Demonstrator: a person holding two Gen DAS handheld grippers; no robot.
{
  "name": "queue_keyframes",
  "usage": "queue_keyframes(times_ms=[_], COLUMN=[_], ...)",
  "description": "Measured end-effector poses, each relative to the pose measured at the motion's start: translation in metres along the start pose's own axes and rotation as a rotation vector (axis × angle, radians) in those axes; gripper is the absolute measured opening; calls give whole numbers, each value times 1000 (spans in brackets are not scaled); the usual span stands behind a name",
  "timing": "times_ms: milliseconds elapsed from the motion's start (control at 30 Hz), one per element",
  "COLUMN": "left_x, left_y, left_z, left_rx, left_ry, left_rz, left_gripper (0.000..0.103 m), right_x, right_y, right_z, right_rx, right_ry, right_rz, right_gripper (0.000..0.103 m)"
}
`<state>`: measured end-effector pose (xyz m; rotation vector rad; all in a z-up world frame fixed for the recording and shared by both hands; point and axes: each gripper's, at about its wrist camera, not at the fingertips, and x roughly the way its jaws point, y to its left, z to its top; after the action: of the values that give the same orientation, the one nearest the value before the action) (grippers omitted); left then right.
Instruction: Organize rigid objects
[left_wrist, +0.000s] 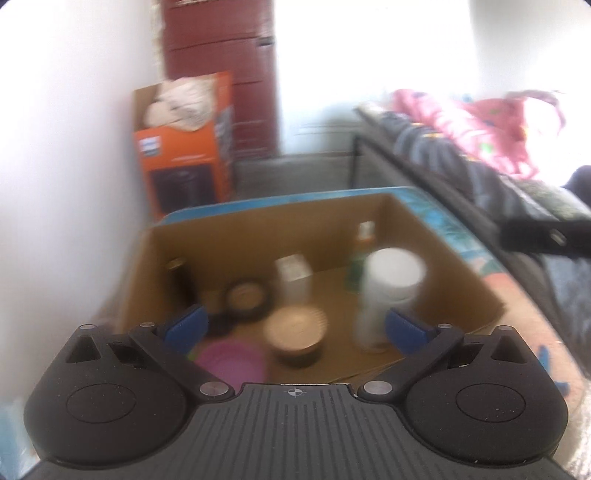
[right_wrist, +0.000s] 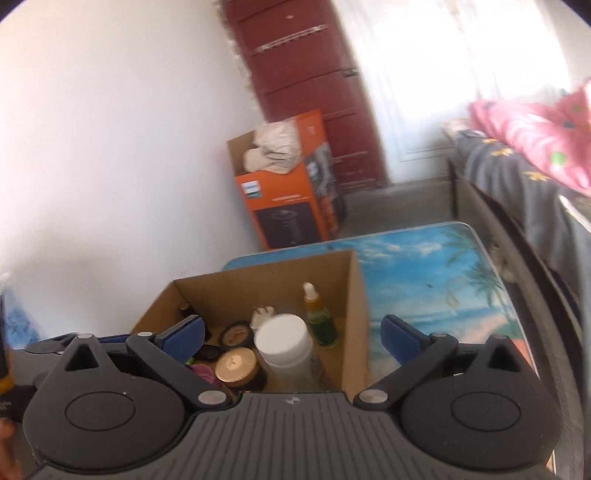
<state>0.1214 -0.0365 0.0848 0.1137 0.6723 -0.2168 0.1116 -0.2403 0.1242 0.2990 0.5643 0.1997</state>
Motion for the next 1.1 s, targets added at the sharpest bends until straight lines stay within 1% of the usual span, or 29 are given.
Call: queue_keyframes(times_ms=[133, 233, 300, 367, 500, 733, 1100], left_x=[-3, -2, -2, -1, -4, -7, -8], left_y=[9, 13, 16, 16, 18, 21, 18], left_z=[-3, -5, -9, -13, -17, -19, -22], left_rx=[-39, -74, -69, -70, -92, -107, -92], left_ry=[25, 59, 83, 90, 91, 102, 107], left_rz=[78, 113, 121, 137, 143, 157, 173], left_gripper=[103, 103, 103, 103, 103, 103, 103], right_x=[0, 8, 13, 18, 26, 31, 35], right_y=[12, 26, 38, 50, 60, 61, 64], right_z=[-21, -32, -37, -41, -43, -45, -47], right_rx=[13, -8, -34, -74, -96, -92, -99], right_ry=[18, 48, 70, 85, 116, 127, 145], right_rz=[-136, -176, -210, -235, -233, -260, -262], right_gripper=[103, 103, 103, 103, 103, 103, 103])
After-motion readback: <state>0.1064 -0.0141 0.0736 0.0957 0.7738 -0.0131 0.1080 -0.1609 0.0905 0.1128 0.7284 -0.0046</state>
